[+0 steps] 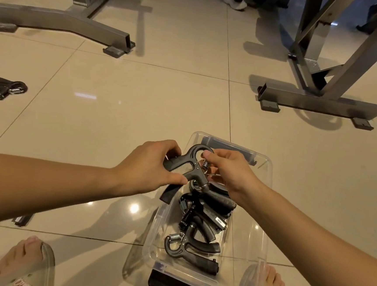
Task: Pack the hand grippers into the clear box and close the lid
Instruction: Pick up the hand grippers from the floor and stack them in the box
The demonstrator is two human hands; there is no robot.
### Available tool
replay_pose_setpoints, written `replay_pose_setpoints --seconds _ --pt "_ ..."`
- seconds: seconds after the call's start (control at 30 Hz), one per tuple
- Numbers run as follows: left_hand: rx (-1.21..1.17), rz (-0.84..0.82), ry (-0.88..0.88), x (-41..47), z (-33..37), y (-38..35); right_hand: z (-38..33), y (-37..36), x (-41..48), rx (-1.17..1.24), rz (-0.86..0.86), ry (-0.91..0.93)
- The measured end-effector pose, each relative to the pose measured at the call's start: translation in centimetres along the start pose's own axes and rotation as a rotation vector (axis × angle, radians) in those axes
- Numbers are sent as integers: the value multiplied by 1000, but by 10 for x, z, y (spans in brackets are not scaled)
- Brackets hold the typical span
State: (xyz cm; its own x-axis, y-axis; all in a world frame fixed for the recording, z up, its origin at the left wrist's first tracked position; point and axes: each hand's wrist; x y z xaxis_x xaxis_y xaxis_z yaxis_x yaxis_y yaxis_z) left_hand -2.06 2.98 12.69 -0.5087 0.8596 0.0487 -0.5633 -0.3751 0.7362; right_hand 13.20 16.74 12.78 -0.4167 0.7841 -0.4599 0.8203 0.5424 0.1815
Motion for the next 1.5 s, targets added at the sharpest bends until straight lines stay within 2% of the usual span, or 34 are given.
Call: replay_pose_setpoints --seconds 0.1,0.3,0.5,0.7,0.93,1.1,1.27,1.4,1.5 --pt "-87 -10 27 9 0 6 -1 8 4 -20 -41 39" --pt "-141 -116 -77 14 -1 8 -5 20 10 -90 -93 144" --pt "27 -98 -439 12 -4 12 -7 26 11 -182 -293 180" --pt "128 -36 -667 15 -6 17 -8 28 10 -250 -448 153" --pt "280 -65 -930 12 3 18 -12 24 7 -262 -554 115" --pt "264 -53 -917 9 4 15 -15 28 5 -245 -473 120" --pt "248 47 -764 5 0 15 -20 38 -4 -431 -212 370" --pt "198 125 -641 7 -1 14 -18 41 -14 -622 -178 530" --pt "193 154 -591 7 1 12 -13 40 -24 -821 -81 680"
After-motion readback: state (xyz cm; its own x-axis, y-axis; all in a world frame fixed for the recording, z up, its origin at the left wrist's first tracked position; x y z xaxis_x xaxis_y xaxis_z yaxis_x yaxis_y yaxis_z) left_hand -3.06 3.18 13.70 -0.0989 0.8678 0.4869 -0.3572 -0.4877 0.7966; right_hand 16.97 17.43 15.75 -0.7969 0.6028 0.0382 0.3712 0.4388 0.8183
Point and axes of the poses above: each hand's wrist, its own x-axis towards the middle knuckle, its own y-axis out of the back of the hand, z = x × y, and after that the axes turned 12 degrees about z, right-handed
